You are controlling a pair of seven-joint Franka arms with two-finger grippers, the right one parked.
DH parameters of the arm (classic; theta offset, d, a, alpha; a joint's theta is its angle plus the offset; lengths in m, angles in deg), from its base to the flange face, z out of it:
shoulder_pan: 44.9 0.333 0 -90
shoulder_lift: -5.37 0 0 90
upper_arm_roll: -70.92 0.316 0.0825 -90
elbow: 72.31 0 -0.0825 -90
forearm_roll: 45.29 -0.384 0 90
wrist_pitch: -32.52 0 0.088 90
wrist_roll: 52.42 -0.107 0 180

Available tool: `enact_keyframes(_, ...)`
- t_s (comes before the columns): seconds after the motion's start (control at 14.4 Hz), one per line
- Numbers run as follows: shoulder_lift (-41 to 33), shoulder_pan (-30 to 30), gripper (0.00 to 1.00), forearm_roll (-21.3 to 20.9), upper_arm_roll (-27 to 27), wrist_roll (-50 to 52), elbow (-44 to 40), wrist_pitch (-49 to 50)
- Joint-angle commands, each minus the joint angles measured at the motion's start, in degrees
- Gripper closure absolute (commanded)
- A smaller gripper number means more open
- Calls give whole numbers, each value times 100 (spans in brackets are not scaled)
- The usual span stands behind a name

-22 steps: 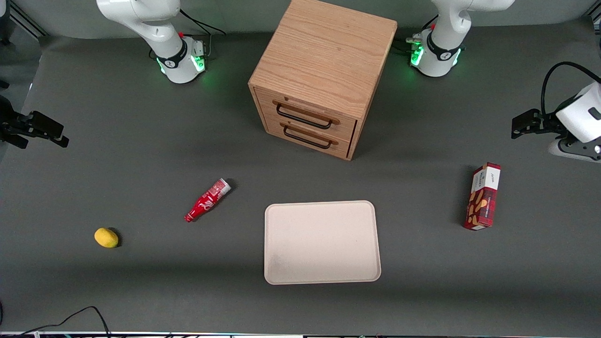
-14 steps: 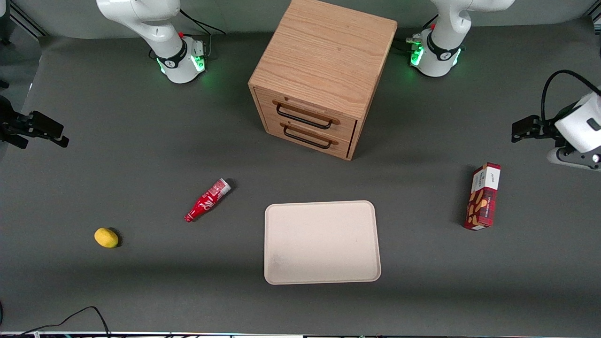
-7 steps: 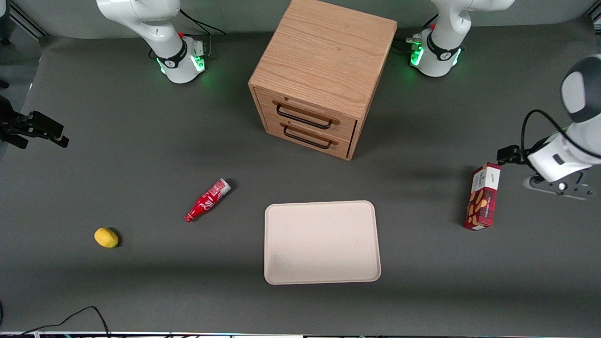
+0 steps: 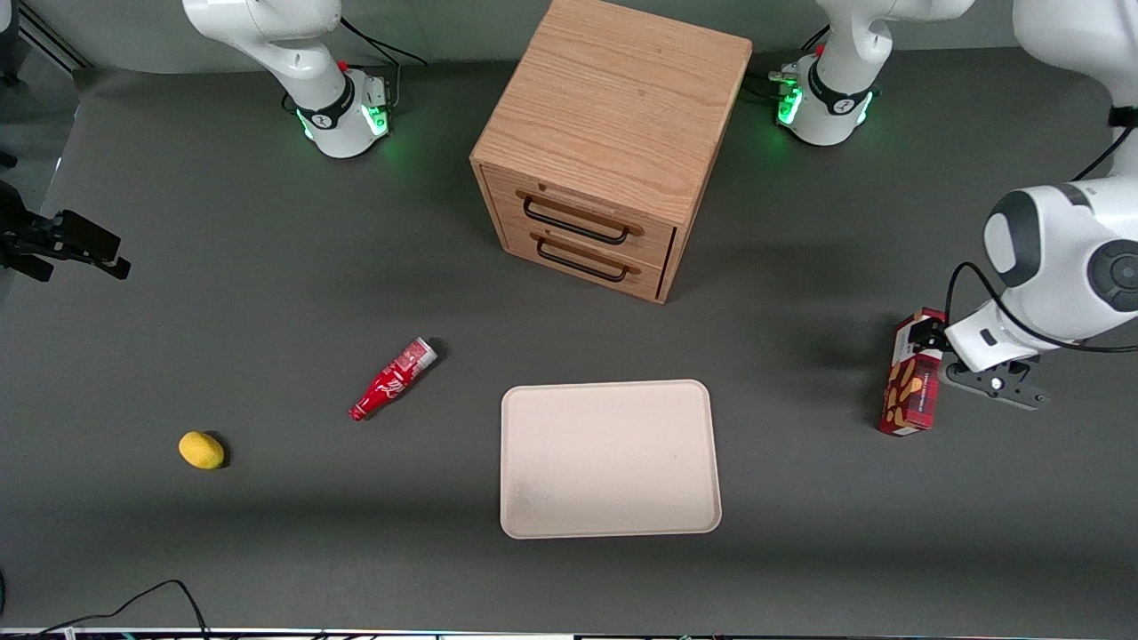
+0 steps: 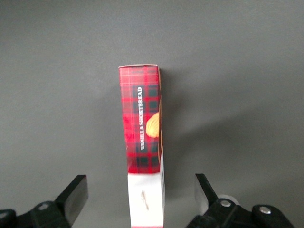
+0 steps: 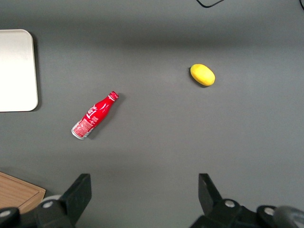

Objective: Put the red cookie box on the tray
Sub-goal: 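Close the left gripper around the red plaid cookie box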

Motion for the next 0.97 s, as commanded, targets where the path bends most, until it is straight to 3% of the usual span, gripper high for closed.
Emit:
enact_keyframes(0.0,200,-6,0,520,46,-498,198,-499)
enact_keyframes(0.21,552,82,0,996,82,-1071,198,-859)
enact_keyframes(0.9,755,99,1,1093,82,-1134,330,-1326)
